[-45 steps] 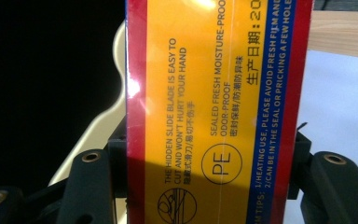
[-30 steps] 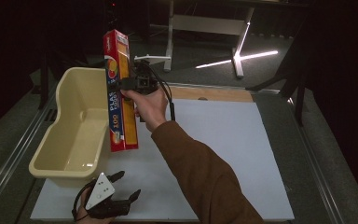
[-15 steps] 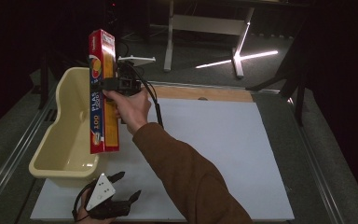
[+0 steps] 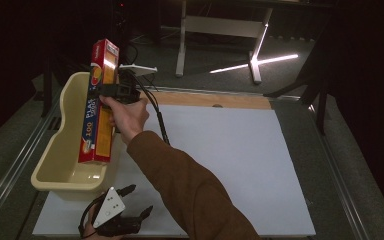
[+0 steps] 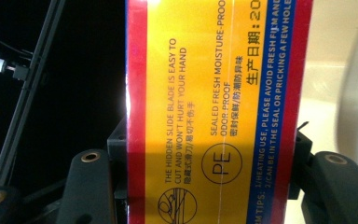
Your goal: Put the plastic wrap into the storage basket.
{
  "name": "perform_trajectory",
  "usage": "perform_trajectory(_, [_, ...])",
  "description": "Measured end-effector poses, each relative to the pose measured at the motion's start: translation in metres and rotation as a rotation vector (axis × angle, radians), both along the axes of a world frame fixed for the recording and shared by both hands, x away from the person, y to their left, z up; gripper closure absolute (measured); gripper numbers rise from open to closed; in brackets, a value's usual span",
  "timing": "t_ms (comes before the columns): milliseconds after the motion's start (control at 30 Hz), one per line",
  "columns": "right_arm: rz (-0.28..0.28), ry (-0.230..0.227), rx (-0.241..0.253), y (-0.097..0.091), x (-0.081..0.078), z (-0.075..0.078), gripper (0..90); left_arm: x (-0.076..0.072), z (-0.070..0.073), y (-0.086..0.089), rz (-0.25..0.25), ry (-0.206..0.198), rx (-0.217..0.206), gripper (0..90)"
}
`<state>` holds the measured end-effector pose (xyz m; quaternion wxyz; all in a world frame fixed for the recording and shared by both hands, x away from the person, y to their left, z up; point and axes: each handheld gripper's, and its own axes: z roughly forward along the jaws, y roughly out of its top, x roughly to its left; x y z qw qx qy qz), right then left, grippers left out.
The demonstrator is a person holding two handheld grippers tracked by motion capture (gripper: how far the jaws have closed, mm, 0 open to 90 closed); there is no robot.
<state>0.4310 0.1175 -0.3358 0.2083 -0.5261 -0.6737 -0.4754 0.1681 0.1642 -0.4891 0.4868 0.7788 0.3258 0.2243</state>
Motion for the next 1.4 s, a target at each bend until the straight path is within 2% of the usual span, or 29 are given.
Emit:
perform_trajectory(300, [0.012,-0.050,-0.049,0.021,-0.009,-0.003,40.3,-0.001,0.001,0.001,-0.003,-0.008,-0.003,20.5])
perform_trajectory(433, [0.015,-0.031,-0.046,0.026,-0.011,-0.010,40.3,-0.001,0.001,0.000,-0.009,-0.008,-0.002,20.5])
perform_trajectory(567, [0.005,-0.036,-0.057,0.029,-0.013,-0.016,40.3,-0.002,0.001,-0.001,-0.013,-0.010,-0.004,20.5])
perform_trajectory(733, [-0.023,0.032,-0.020,0.031,-0.013,-0.027,40.2,-0.002,0.001,0.002,0.002,-0.016,-0.017,20.5])
perform_trajectory(867, [-0.026,0.053,-0.029,0.036,-0.017,-0.035,40.1,-0.002,0.002,0.004,0.006,-0.018,-0.019,20.5])
perform_trajectory(1000, [-0.034,0.118,-0.024,0.040,-0.018,-0.041,40.0,-0.003,0.002,0.004,0.005,-0.022,-0.019,20.5])
perform_trajectory(1167, [-0.040,0.126,-0.033,0.039,-0.018,-0.046,39.9,-0.003,0.002,0.004,0.008,-0.023,-0.021,20.5])
perform_trajectory(1267, [-0.048,0.154,-0.029,0.037,-0.017,-0.050,39.7,-0.003,0.002,0.004,0.007,-0.022,-0.022,20.4])
perform_trajectory(1400, [-0.044,0.162,-0.036,0.037,-0.018,-0.054,39.6,-0.003,0.002,0.004,0.008,-0.022,-0.021,20.4])
